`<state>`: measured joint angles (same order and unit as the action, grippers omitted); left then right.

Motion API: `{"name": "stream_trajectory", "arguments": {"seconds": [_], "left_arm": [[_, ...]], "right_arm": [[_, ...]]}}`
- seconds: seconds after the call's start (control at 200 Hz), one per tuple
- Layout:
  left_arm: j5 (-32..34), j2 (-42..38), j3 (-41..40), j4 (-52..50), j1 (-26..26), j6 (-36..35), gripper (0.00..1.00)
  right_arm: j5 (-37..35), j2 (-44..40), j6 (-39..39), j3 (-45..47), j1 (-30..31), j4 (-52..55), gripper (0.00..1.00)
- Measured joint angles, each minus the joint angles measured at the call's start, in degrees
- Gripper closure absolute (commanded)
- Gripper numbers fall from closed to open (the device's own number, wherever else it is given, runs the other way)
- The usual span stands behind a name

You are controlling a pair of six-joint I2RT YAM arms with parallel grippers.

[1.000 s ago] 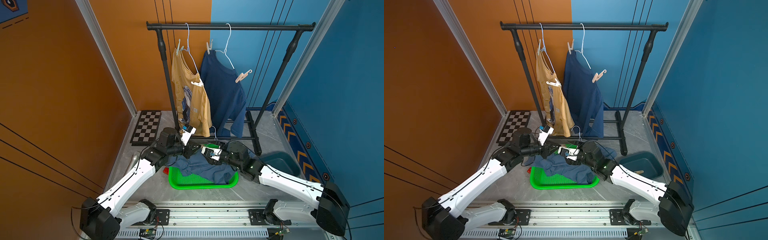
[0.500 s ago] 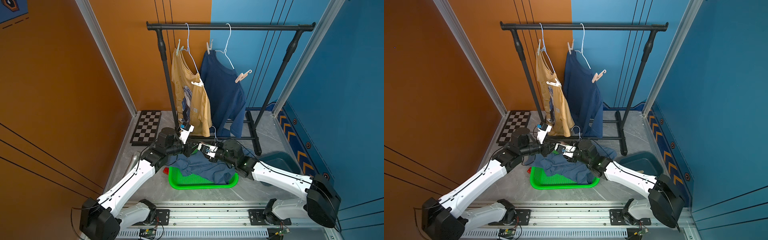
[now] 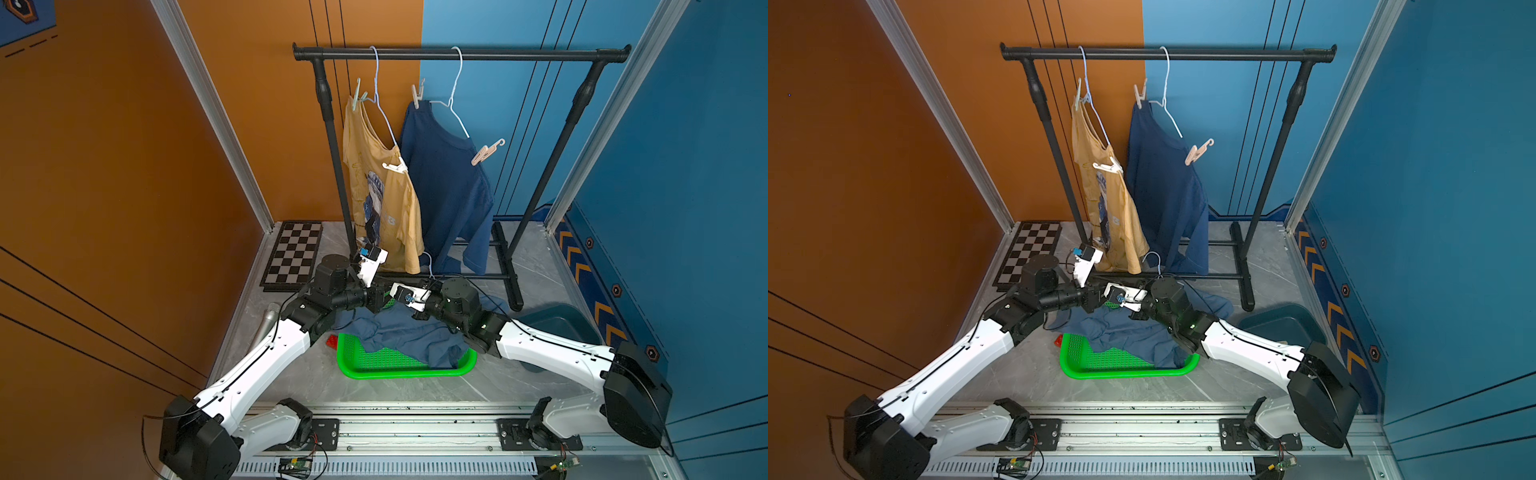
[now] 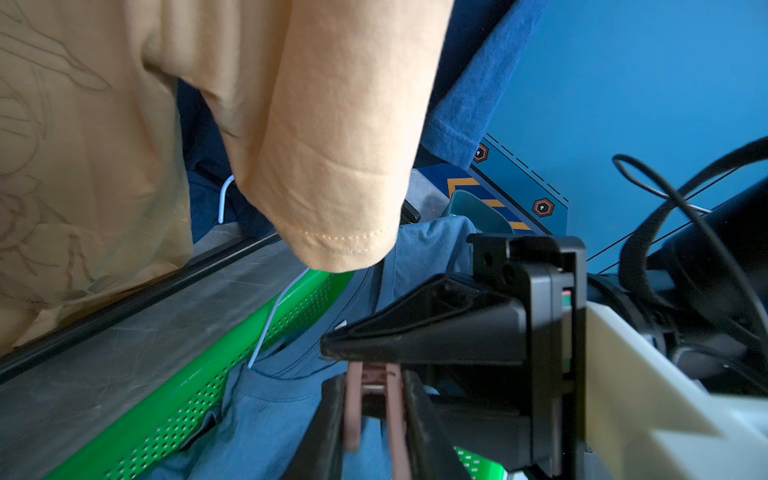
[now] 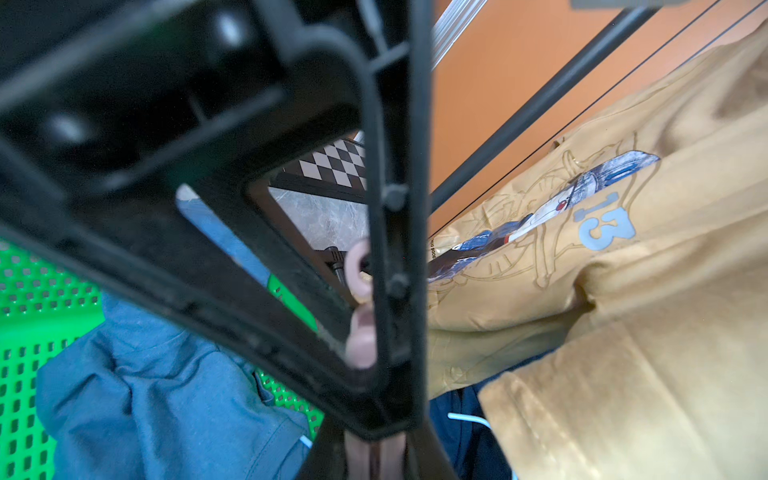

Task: Remove the clothespins securing t-shirts to the hanger
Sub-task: Place the clothespin in the storage box.

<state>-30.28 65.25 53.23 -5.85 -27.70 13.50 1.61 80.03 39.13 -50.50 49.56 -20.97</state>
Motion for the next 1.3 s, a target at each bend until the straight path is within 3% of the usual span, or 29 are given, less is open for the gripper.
{"name": "stream_trajectory", "arguments": {"seconds": [0.41,0.846,1.301], "left_arm": [[-1.0,-0.6,-1.1,3.1,0.3,0.1,0.39],[-2.1,-0.6,-1.3,7.9,-0.4,-0.2,0.35],[6.2,7.5,-1.5,19.8,-14.3,-6.2,0.32]], "right_arm": [[0.4,-0.7,1.5,-0.7,-2.1,3.7,0.89],[1.4,-9.7,1.0,1.0,-7.2,10.4,0.89],[4.7,-27.3,-3.2,3.8,-22.2,29.5,0.87]]}}
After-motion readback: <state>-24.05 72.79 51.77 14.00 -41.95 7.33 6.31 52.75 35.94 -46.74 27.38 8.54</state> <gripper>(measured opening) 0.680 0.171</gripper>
